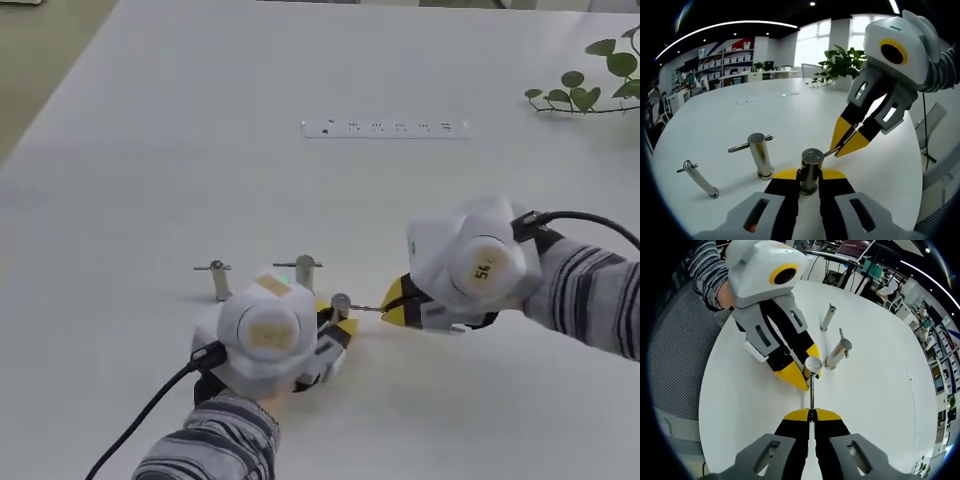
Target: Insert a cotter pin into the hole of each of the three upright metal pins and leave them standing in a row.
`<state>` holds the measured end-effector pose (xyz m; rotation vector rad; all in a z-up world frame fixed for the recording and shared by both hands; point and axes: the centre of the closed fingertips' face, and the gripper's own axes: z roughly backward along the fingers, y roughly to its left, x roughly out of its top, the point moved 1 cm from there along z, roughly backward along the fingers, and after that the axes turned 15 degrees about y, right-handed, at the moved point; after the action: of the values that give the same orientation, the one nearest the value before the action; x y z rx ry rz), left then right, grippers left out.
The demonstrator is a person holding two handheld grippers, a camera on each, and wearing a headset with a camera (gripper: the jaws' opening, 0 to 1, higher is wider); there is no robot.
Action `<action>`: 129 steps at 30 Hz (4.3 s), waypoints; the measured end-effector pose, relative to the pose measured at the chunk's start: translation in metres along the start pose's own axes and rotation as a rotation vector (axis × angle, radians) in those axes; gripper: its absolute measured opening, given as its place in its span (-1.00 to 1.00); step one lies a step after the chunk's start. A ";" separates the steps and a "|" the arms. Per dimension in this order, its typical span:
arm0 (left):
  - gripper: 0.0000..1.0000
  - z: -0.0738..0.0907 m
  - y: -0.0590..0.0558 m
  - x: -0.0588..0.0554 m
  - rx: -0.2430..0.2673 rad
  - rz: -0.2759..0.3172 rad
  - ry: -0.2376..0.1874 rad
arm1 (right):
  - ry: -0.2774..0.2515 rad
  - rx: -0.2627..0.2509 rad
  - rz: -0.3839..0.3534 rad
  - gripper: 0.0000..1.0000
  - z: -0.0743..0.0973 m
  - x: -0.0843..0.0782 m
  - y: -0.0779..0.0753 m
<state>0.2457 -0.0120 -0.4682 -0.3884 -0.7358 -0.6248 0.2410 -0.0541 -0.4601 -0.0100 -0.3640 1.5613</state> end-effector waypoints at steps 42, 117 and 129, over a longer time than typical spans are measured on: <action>-0.79 0.001 0.000 -0.001 0.015 -0.003 0.009 | -0.083 0.001 0.037 -1.00 0.015 0.020 0.000; -0.57 0.002 0.005 -0.017 0.037 0.032 0.070 | -0.177 0.063 -0.181 -0.76 0.016 0.042 -0.004; -0.21 0.017 0.000 -0.014 -0.018 0.014 0.056 | -0.187 0.108 -0.206 -0.76 0.003 0.052 0.000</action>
<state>0.2290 0.0028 -0.4669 -0.3905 -0.6739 -0.6273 0.2390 -0.0037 -0.4453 0.2515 -0.4143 1.3788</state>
